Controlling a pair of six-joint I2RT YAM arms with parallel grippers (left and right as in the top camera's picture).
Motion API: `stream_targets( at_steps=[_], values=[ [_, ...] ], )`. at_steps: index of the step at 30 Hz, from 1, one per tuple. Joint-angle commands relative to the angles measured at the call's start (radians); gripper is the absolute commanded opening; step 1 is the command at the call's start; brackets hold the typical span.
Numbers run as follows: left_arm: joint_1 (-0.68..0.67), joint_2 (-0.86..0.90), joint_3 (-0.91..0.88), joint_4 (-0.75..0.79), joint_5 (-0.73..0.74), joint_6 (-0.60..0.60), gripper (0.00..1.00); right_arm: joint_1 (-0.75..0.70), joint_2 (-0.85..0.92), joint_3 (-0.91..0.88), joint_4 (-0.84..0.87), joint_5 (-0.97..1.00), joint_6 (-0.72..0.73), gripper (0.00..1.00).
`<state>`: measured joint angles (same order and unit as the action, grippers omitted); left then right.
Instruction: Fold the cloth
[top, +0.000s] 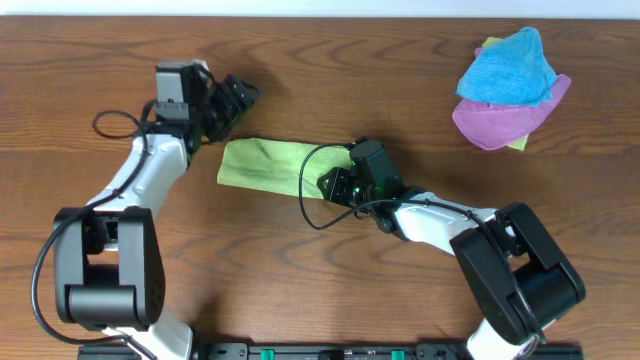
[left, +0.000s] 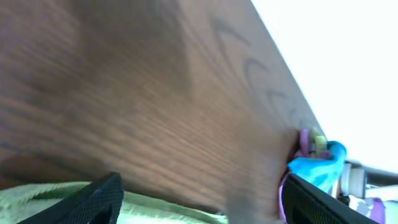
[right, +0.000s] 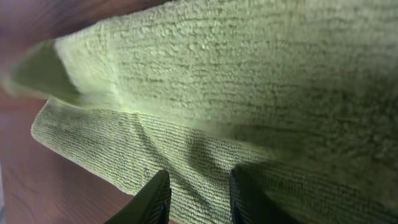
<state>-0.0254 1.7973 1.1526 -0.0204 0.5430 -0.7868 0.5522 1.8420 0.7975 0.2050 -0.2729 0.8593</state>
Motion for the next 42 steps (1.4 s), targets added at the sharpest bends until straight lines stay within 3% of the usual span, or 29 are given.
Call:
stream_targets(
  at_steps=[1, 11, 16, 27, 34, 42],
  values=[
    [0.017, 0.013, 0.049, -0.041, 0.037, 0.036, 0.83, 0.007, 0.009, 0.001, -0.015, 0.011, 0.008, 0.33],
    [0.02, 0.013, 0.062, -0.322, 0.041, 0.207, 0.84, 0.01, 0.009, 0.001, 0.005, 0.007, 0.008, 0.34],
    [0.019, 0.013, 0.061, -0.434, -0.084, 0.265, 0.85, 0.042, 0.009, 0.001, 0.16, -0.071, 0.01, 0.34],
    [0.021, 0.013, 0.061, -0.459, -0.183, 0.294, 0.86, 0.16, 0.146, 0.132, 0.253, -0.047, 0.047, 0.36],
    [0.025, 0.013, 0.061, -0.447, -0.24, 0.294, 0.86, 0.175, 0.285, 0.336, 0.251, -0.087, 0.053, 0.36],
    [0.089, 0.013, 0.061, -0.415, -0.236, 0.293, 0.86, 0.176, 0.304, 0.381, 0.25, -0.026, 0.053, 0.35]
  ],
)
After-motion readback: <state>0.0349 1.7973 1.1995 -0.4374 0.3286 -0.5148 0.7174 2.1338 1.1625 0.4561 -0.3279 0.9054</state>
